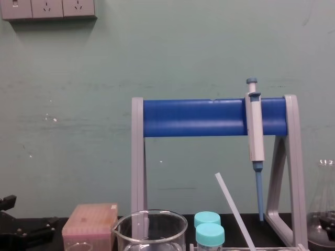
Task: Pick up the stirring rod with one hand, then place it down.
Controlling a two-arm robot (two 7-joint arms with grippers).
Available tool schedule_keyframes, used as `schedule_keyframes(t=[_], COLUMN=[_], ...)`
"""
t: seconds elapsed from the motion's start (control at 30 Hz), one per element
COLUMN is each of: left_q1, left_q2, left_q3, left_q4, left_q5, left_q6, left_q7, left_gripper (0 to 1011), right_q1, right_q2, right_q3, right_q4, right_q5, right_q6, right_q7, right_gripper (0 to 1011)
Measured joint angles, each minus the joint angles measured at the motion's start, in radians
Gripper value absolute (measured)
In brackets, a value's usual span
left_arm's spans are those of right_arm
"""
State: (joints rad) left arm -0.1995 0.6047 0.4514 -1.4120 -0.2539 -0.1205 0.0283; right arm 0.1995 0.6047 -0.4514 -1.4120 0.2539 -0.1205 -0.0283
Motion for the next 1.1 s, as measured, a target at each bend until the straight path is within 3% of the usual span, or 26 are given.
schedule_keyframes(t=[0.87,0.97,1.1], left_q1=[0.0,0.0,0.0], left_q2=[0.0,0.0,0.0], left_q3=[0.0,0.0,0.0], left_q4=[0.0,0.0,0.0], left_q5=[0.0,0.0,0.0], left_q6=[0.0,0.0,0.0], left_q7=[0.0,0.0,0.0], left_gripper=[1000,1000,1000], right_q1=[-0.001,-0.01,-0.062], right_q2=[0.0,0.005,0.043], right_q3=[0.004,0.013,0.043], right_q4=[0.0,-0.009,-0.073], right_q5=[0.0,0.006,0.061], right_q6=[-0.003,-0.011,-0.014], right_q7=[0.004,0.022,0.091], right_gripper=[1003,1003,1003])
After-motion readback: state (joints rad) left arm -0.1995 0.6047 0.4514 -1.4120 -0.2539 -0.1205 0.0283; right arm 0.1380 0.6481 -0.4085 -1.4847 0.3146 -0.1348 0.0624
